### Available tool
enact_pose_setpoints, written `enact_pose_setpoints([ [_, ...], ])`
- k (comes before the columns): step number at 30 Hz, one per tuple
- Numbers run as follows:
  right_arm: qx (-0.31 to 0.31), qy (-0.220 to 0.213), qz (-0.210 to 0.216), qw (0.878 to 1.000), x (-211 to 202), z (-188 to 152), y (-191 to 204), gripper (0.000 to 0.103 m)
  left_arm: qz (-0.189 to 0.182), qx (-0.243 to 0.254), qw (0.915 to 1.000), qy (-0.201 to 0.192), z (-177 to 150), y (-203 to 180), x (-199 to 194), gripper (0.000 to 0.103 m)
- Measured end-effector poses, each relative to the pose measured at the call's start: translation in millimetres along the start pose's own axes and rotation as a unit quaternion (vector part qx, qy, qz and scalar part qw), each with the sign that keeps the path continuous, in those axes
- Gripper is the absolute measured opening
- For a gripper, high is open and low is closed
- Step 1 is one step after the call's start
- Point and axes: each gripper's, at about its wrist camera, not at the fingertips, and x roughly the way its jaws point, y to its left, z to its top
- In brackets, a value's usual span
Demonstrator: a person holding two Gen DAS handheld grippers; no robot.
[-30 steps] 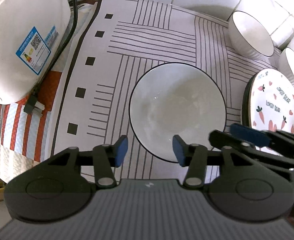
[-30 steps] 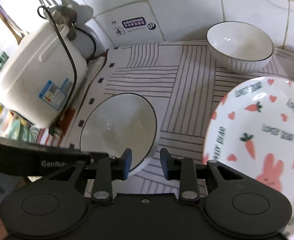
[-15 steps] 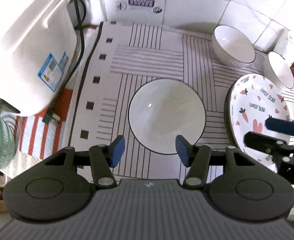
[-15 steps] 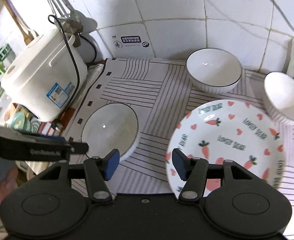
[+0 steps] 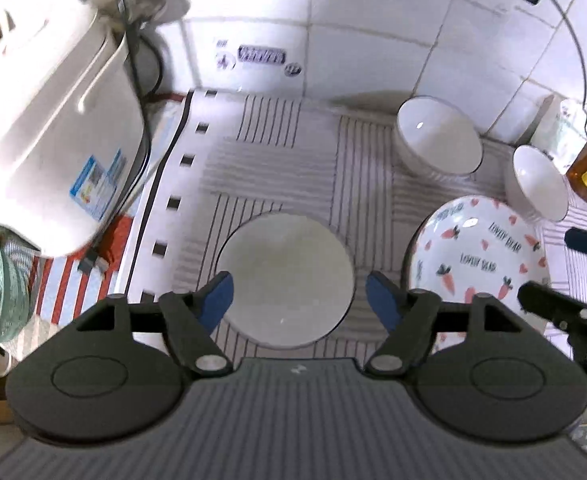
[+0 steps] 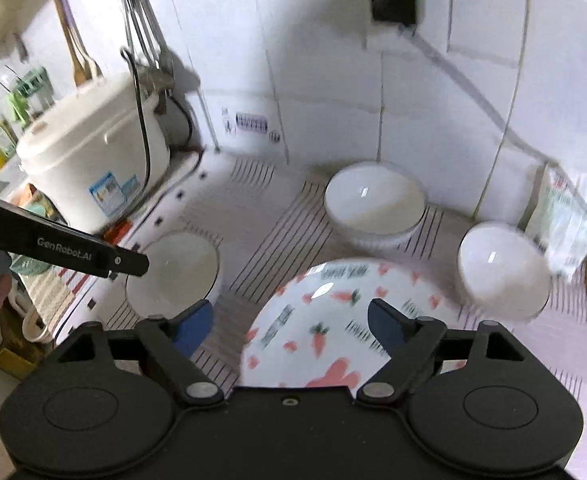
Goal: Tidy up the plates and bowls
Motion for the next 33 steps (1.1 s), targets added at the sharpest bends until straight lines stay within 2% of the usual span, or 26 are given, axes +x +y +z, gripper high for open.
enact_pose_setpoints([
  [7, -0.023, -0.110, 0.023, 0.993, -3, 2, -49, 0.088, 0.003, 0.003, 0.9989, -0.047, 30, -36, 7, 0.096],
  [10, -0.018, -0.129, 0.026, 0.991, 13, 6, -67, 0.088, 0.004, -0.006, 0.9978, -0.066, 43, -50, 22, 0.096],
  [13, -0.020, -0.137, 0.022, 0.990, 35, 8, -79, 0.084, 0.005, -0.028, 0.9967, -0.076, 57, -61, 44, 0.096],
  [15, 0.003, -0.145, 0.013, 0.989, 53, 8, -90, 0.081, -0.002, -0.046, 0.9959, -0.078, 64, -66, 59, 0.096],
  [18, 0.040, -0.133, 0.017, 0.990, 76, 12, -107, 0.073, -0.014, -0.070, 0.9941, -0.082, 77, -73, 79, 0.096],
  [23, 0.051, -0.104, 0.004, 0.993, 107, 25, -116, 0.064, -0.028, -0.076, 0.9940, -0.074, 93, -83, 111, 0.092],
  [26, 0.054, -0.081, -0.008, 0.995, 123, 32, -117, 0.053, -0.031, -0.079, 0.9949, -0.054, 95, -89, 131, 0.084],
  [27, 0.055, -0.073, -0.010, 0.996, 129, 35, -117, 0.047, -0.033, -0.081, 0.9952, -0.046, 95, -90, 138, 0.077],
  [28, 0.053, -0.064, -0.014, 0.996, 135, 39, -116, 0.042, -0.036, -0.083, 0.9952, -0.038, 94, -92, 144, 0.065],
  [29, 0.051, -0.058, -0.018, 0.997, 139, 41, -116, 0.039, -0.040, -0.087, 0.9949, -0.031, 94, -93, 149, 0.059],
  [31, 0.052, -0.048, -0.025, 0.997, 147, 43, -114, 0.026, -0.041, -0.096, 0.9942, -0.024, 91, -94, 157, 0.050],
  [32, 0.056, -0.045, -0.024, 0.997, 151, 44, -114, 0.024, -0.042, -0.099, 0.9939, -0.023, 89, -95, 159, 0.047],
  [33, 0.060, -0.044, -0.022, 0.997, 153, 45, -116, 0.024, -0.043, -0.103, 0.9936, -0.020, 87, -95, 162, 0.038],
])
